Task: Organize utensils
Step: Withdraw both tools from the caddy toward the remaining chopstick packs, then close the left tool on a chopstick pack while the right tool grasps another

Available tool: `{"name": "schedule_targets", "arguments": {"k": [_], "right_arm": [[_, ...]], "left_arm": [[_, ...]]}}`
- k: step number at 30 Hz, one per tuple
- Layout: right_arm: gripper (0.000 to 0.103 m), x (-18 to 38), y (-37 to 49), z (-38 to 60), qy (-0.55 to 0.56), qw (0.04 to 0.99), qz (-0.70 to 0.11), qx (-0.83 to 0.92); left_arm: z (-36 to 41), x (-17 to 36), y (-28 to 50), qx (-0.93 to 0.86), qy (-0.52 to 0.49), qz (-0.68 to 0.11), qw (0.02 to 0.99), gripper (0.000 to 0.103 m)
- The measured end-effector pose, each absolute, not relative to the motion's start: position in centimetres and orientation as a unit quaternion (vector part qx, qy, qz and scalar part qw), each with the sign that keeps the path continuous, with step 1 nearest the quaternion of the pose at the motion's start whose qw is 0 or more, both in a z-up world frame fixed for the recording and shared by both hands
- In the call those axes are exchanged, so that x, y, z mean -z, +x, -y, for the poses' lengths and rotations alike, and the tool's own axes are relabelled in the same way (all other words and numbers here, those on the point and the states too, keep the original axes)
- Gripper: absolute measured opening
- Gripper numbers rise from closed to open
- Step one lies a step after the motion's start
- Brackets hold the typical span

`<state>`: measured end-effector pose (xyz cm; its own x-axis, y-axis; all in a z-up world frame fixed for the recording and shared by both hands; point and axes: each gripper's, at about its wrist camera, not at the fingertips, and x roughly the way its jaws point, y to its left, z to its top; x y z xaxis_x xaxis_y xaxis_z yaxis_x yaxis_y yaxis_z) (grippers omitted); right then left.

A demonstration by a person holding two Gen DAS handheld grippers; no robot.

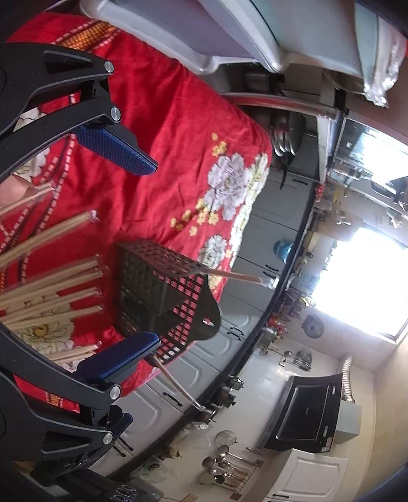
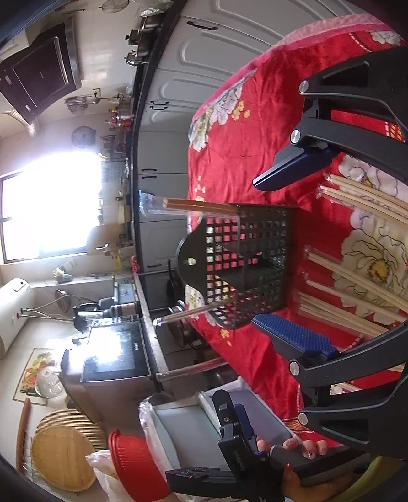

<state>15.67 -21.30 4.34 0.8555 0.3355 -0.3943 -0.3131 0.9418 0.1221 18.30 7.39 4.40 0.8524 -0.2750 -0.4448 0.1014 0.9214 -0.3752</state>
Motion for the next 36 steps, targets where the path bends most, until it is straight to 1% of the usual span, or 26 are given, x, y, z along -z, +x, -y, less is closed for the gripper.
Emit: {"name": "schedule_targets", "arguments": {"k": [11, 19, 21, 22, 25, 28, 29, 32, 33, 35, 36], "right_arm": [[0.078, -2.1, 16.1, 19.6, 0.010, 0.949, -0.257, -0.180], [0.078, 0.4, 17.4, 18.7, 0.001, 0.934, -0.311, -0.174], [0.076, 1.0, 17.6, 18.5, 0.002, 0.930, -0.322, -0.175], [0.074, 1.3, 17.8, 18.4, 0.000, 0.928, -0.329, -0.174], [0.072, 2.0, 18.3, 18.3, 0.001, 0.924, -0.340, -0.173], [0.067, 2.8, 18.9, 18.2, 0.002, 0.918, -0.354, -0.176], [0.066, 3.0, 19.0, 18.2, 0.003, 0.917, -0.358, -0.177], [0.062, 3.5, 19.7, 18.2, 0.011, 0.912, -0.370, -0.178], [0.061, 3.6, 19.9, 18.2, 0.014, 0.910, -0.374, -0.179], [0.057, 3.9, 20.6, 18.2, 0.018, 0.905, -0.384, -0.181], [0.056, 4.2, 21.0, 18.0, 0.019, 0.902, -0.391, -0.184]], "left_arm": [[-7.6, -0.8, 17.1, 0.094, -0.173, -0.310, 0.930, 0.092], [-7.0, 1.3, 17.1, 0.104, -0.166, -0.356, 0.914, 0.092], [-6.6, 1.9, 17.2, 0.115, -0.164, -0.369, 0.908, 0.087], [-6.3, 2.3, 17.3, 0.121, -0.163, -0.379, 0.903, 0.082], [-5.6, 3.2, 17.7, 0.130, -0.162, -0.397, 0.894, 0.071], [-5.4, 4.2, 18.3, 0.139, -0.171, -0.420, 0.880, 0.067], [-5.4, 4.5, 18.5, 0.143, -0.179, -0.426, 0.875, 0.063], [-5.7, 5.7, 19.6, 0.160, -0.211, -0.457, 0.849, 0.057], [-5.8, 6.1, 20.0, 0.159, -0.214, -0.465, 0.844, 0.056], [-5.8, 6.6, 20.7, 0.157, -0.217, -0.474, 0.839, 0.050], [-5.8, 6.7, 21.1, 0.155, -0.218, -0.476, 0.838, 0.049]]}}
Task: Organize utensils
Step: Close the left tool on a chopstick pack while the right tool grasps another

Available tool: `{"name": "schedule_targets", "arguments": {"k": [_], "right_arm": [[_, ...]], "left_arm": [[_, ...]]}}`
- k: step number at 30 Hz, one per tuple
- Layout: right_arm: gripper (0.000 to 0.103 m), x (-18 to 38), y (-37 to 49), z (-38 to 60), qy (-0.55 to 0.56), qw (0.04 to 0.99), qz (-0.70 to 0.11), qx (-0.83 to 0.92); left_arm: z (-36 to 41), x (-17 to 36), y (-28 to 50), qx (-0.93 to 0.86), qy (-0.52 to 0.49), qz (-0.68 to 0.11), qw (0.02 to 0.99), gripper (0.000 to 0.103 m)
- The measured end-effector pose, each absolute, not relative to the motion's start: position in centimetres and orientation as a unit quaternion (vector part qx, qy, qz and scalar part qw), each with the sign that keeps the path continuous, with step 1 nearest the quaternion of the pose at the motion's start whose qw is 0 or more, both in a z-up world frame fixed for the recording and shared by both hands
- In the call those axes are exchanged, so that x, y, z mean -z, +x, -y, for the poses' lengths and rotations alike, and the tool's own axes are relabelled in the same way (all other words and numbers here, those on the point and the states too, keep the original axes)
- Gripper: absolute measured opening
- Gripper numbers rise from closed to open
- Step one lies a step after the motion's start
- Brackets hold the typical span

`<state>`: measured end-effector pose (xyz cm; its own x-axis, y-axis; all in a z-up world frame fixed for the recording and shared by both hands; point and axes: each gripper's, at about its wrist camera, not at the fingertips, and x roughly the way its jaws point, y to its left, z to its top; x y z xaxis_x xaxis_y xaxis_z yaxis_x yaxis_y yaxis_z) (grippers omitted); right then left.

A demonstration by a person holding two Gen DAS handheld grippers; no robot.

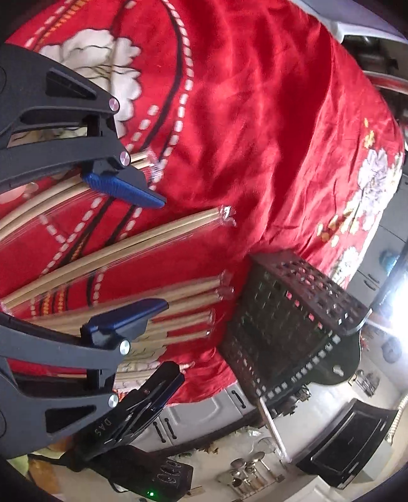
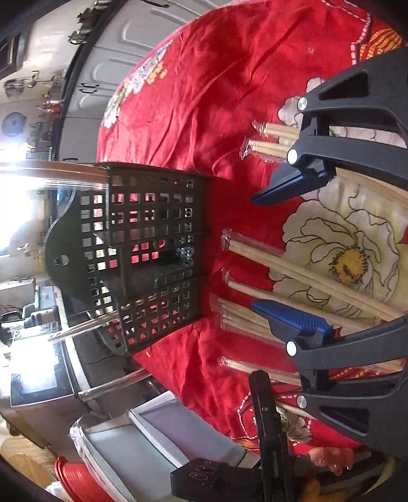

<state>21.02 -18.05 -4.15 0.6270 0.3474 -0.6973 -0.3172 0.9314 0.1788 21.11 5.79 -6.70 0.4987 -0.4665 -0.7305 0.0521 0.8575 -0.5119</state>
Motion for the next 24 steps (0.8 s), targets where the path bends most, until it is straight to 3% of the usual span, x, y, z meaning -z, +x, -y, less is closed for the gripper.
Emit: {"name": "schedule_targets", "arguments": {"k": [15, 18, 20, 24], "right_arm": [[0.033, 7.1, 26.5, 17.0, 0.066, 0.865, -0.461, -0.186], [0.027, 7.2, 26.9, 16.9, 0.061, 0.865, -0.463, -0.184], [0.022, 7.3, 27.1, 16.8, 0.067, 0.865, -0.462, -0.184], [0.014, 7.4, 27.2, 17.2, 0.075, 0.864, -0.460, -0.188]], "left_arm": [[-4.7, 6.9, 25.8, 0.130, -0.180, -0.497, 0.839, 0.046], [-4.5, 6.9, 26.3, 0.115, -0.164, -0.496, 0.845, 0.035], [-4.5, 6.9, 26.6, 0.106, -0.157, -0.496, 0.848, 0.023], [-4.9, 7.1, 27.3, 0.093, -0.155, -0.495, 0.850, 0.010]]}}
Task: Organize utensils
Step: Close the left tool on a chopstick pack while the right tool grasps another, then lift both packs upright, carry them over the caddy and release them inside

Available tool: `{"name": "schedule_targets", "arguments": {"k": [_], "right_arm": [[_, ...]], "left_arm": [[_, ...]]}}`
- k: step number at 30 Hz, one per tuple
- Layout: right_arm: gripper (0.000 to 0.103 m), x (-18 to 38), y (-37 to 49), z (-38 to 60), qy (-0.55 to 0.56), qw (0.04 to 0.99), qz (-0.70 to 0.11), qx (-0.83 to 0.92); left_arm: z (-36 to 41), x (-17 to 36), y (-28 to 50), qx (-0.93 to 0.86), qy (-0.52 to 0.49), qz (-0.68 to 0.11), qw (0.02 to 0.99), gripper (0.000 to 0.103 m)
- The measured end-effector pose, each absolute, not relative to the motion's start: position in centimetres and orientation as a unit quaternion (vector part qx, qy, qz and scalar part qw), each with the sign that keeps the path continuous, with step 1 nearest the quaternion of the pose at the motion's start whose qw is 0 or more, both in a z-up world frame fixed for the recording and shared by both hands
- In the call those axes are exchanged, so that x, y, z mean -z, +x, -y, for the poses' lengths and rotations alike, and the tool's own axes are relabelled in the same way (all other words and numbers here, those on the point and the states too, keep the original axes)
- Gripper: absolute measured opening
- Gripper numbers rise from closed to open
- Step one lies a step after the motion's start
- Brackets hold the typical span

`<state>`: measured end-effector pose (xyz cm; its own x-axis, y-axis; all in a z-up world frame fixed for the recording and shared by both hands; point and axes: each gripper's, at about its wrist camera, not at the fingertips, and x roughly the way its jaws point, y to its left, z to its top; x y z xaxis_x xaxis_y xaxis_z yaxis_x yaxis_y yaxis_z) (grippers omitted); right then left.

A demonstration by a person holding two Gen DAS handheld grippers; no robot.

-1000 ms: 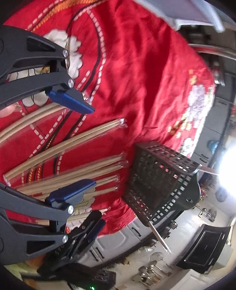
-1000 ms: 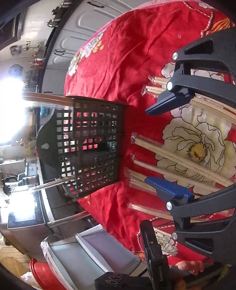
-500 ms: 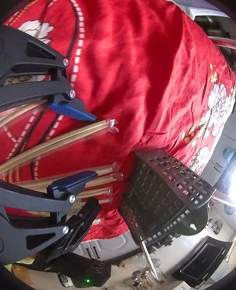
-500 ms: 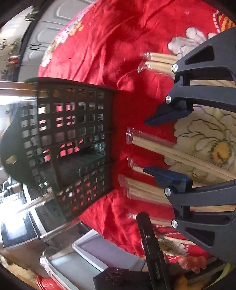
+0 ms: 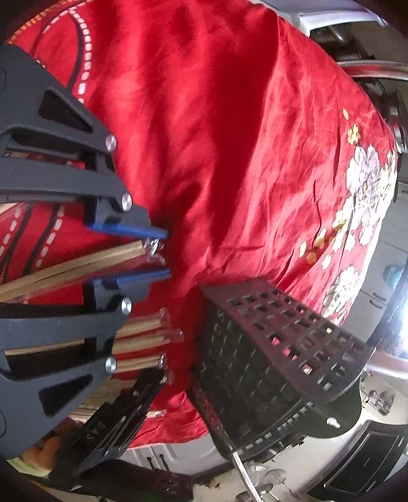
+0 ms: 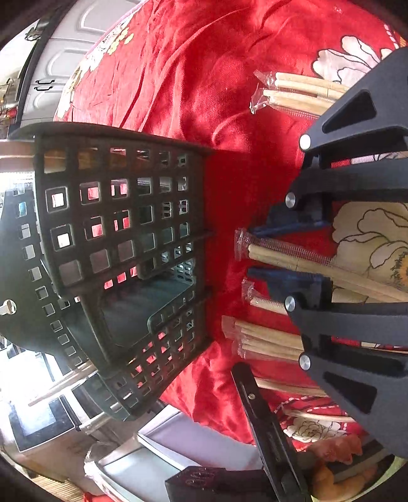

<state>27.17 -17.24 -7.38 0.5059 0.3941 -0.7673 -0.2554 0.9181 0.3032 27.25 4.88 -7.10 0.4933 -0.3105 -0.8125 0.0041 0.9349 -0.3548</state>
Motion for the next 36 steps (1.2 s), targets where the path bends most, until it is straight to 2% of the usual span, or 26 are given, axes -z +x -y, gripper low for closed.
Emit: {"name": "schedule_targets", "arguments": {"k": [5, 22, 36], "right_arm": [[0.009, 6.7, 26.9, 18.3, 0.106, 0.861, -0.452, -0.208], [0.006, -1.8, 20.5, 20.2, 0.113, 0.903, -0.336, -0.242], [0.006, -6.0, 16.0, 22.5, 0.104, 0.937, -0.251, -0.219]], "left_arm": [[-5.5, 6.9, 27.3, 0.098, -0.169, -0.488, 0.850, 0.003], [-3.1, -2.0, 21.4, 0.167, -0.152, -0.365, 0.903, 0.003], [-1.5, -7.0, 18.7, 0.202, -0.140, -0.309, 0.919, 0.003]]}}
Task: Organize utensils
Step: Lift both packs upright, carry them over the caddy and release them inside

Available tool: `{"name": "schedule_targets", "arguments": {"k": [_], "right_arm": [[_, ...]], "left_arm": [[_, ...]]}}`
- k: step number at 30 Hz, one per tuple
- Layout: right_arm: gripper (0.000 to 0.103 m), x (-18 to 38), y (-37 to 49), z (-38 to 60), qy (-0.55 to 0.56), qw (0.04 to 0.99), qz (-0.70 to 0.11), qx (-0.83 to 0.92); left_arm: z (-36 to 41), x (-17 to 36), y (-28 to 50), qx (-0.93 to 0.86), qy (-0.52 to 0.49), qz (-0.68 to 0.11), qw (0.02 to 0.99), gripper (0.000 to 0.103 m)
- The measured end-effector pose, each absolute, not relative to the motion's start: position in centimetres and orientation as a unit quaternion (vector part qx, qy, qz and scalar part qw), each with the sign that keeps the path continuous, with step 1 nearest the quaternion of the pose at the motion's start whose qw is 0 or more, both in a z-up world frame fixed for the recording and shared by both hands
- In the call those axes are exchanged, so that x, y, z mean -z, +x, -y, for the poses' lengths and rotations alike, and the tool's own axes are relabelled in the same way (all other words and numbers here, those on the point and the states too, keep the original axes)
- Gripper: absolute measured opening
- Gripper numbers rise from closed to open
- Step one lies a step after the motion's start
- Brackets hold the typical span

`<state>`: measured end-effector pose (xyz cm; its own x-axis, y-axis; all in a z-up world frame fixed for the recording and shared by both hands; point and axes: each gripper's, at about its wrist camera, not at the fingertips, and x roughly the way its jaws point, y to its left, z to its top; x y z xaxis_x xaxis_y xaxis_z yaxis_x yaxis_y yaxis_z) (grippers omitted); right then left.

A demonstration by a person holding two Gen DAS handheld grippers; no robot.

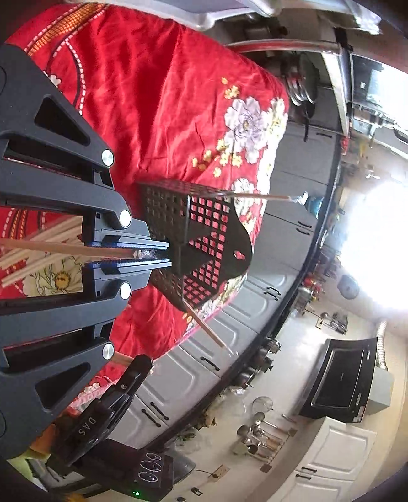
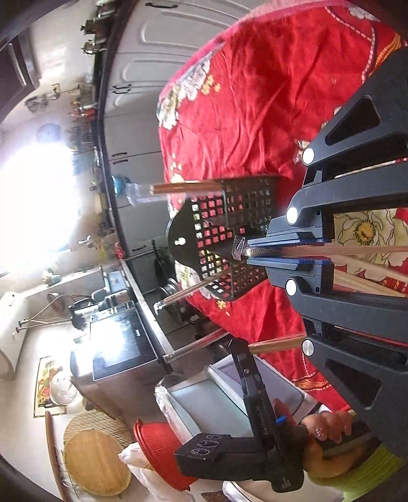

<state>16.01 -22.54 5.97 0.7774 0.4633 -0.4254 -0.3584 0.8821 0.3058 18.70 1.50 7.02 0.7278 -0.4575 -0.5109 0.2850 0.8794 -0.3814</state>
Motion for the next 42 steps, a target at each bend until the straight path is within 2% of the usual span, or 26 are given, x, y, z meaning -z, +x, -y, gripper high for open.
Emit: {"name": "schedule_targets", "arguments": {"k": [16, 42], "right_arm": [[0.006, -9.7, 13.5, 25.1, 0.113, 0.958, -0.168, -0.205], [0.006, -17.2, 16.2, 24.2, 0.088, 0.972, -0.068, -0.209]], "left_arm": [[1.1, -11.9, 19.0, 0.234, -0.122, -0.257, 0.930, 0.002], [2.3, -21.1, 23.1, 0.242, -0.107, -0.159, 0.951, 0.002]]}}
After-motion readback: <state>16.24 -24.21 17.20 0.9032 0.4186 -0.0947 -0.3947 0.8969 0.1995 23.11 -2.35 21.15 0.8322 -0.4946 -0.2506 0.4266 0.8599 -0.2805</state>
